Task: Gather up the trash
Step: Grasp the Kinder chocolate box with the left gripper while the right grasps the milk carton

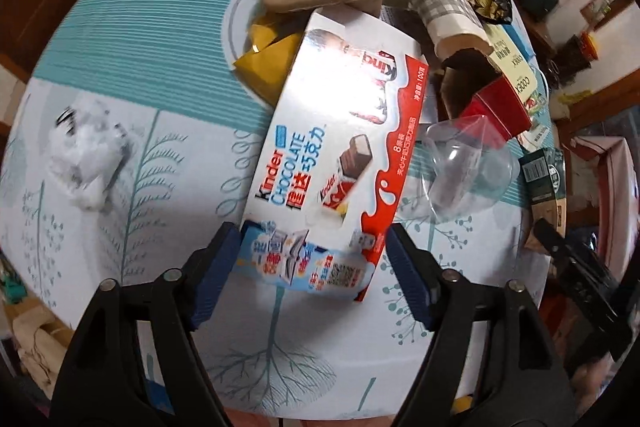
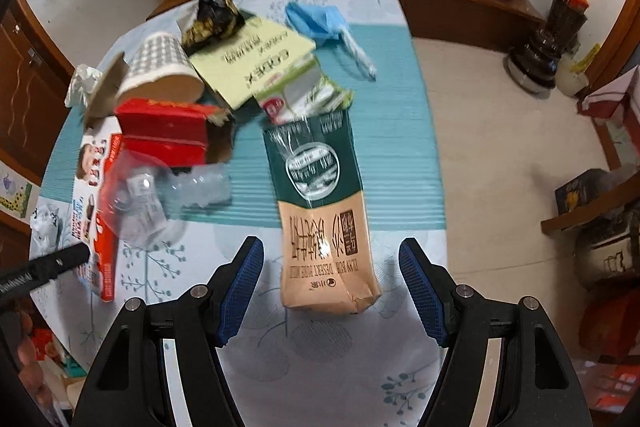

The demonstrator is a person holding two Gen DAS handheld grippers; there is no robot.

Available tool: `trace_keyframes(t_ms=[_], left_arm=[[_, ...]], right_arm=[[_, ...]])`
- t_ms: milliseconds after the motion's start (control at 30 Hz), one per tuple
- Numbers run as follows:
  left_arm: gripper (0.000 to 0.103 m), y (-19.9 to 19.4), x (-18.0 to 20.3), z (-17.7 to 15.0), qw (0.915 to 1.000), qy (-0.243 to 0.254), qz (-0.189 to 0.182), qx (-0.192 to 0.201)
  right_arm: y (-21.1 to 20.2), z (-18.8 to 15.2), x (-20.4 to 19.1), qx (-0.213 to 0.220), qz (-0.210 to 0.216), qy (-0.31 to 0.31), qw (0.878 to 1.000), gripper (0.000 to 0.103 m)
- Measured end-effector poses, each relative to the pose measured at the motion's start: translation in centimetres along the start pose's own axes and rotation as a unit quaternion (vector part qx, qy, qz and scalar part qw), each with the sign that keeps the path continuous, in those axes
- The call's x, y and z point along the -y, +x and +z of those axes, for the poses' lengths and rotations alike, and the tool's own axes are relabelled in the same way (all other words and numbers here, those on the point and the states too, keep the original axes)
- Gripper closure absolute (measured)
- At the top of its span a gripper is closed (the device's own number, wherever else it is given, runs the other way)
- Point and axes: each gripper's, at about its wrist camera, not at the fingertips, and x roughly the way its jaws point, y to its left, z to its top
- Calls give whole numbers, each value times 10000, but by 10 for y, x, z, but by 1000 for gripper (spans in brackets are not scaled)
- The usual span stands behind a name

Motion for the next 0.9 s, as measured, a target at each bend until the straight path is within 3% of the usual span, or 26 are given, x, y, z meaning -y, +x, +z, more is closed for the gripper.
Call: trace_keyframes(t_ms=[200, 433, 733, 900], left_arm=[[29, 13, -19, 33, 9992, -87, -376, -102], [25, 36, -40, 65, 9971, -105, -732, -196], [22, 48, -33, 84, 9935, 518, -1012, 35], [57, 49, -36, 85, 9895, 544, -1336, 87]], right_arm=[[23, 3, 0, -75, -10, -84, 9999, 32], [32, 1, -12, -6, -81, -301, 9995, 46], [29, 0, -19, 116, -239, -493, 9984, 52], [18, -18, -20, 127, -228, -544, 9982, 53]])
